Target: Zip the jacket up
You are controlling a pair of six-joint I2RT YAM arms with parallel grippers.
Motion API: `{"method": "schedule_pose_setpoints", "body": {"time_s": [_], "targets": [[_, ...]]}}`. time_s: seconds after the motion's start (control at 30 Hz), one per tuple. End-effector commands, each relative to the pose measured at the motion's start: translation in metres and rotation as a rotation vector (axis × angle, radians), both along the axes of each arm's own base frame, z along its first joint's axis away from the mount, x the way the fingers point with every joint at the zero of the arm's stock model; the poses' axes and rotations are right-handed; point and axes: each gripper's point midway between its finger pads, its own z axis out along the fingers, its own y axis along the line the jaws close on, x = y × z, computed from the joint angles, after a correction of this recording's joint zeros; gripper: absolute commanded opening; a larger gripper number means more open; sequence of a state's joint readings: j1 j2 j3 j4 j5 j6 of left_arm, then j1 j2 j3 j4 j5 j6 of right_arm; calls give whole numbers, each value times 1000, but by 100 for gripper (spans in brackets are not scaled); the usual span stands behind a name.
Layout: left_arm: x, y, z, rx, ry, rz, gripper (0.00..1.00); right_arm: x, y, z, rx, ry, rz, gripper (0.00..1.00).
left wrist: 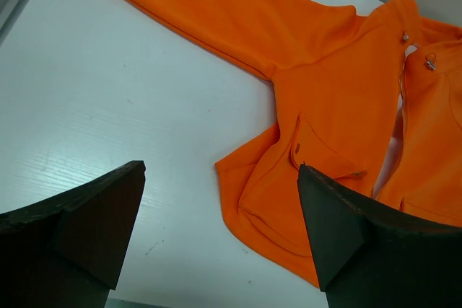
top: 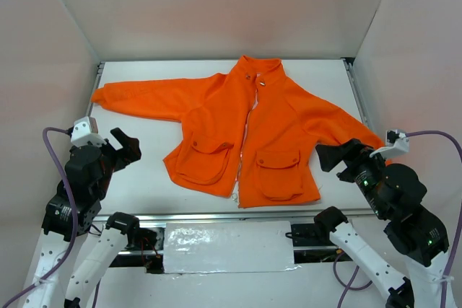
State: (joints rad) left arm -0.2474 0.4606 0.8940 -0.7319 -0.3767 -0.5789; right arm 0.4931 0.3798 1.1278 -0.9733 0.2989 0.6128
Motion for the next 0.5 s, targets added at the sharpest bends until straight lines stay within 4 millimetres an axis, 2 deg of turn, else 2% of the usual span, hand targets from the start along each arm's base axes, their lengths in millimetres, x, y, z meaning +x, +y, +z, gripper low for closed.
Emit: {"method": "schedule_pose_setpoints", "body": {"time_s": [0.0,0.13,0.2,0.23,0.27,0.37,0.4,0.43,0.47], "targets": [[4,0,7,-2,-32,2,99,0,0,13,25,-47,1,100],[5,-2,7,-3,-33,-9,99,-1,8,15,34,-70,49,100],[6,-3,6,0,-29,-11,99,-6,29,24,53,-125,173,100],[7,-4,6,0,-27,-19,100,-6,42,18,59,-124,235,100],[7,-5,6,1,-25,-21,99,-14,62,19,88,-128,355,100],[9,-7,4,3,-19,-34,99,-6,104,2,164,-71,523,100],[9,-8,4,3,-19,-39,99,-10,125,2,218,-53,639,100],[9,-8,3,4,-17,-42,99,-4,138,-25,236,34,676,100],[10,-9,2,6,-12,-44,99,9,154,-39,255,85,708,100]]}}
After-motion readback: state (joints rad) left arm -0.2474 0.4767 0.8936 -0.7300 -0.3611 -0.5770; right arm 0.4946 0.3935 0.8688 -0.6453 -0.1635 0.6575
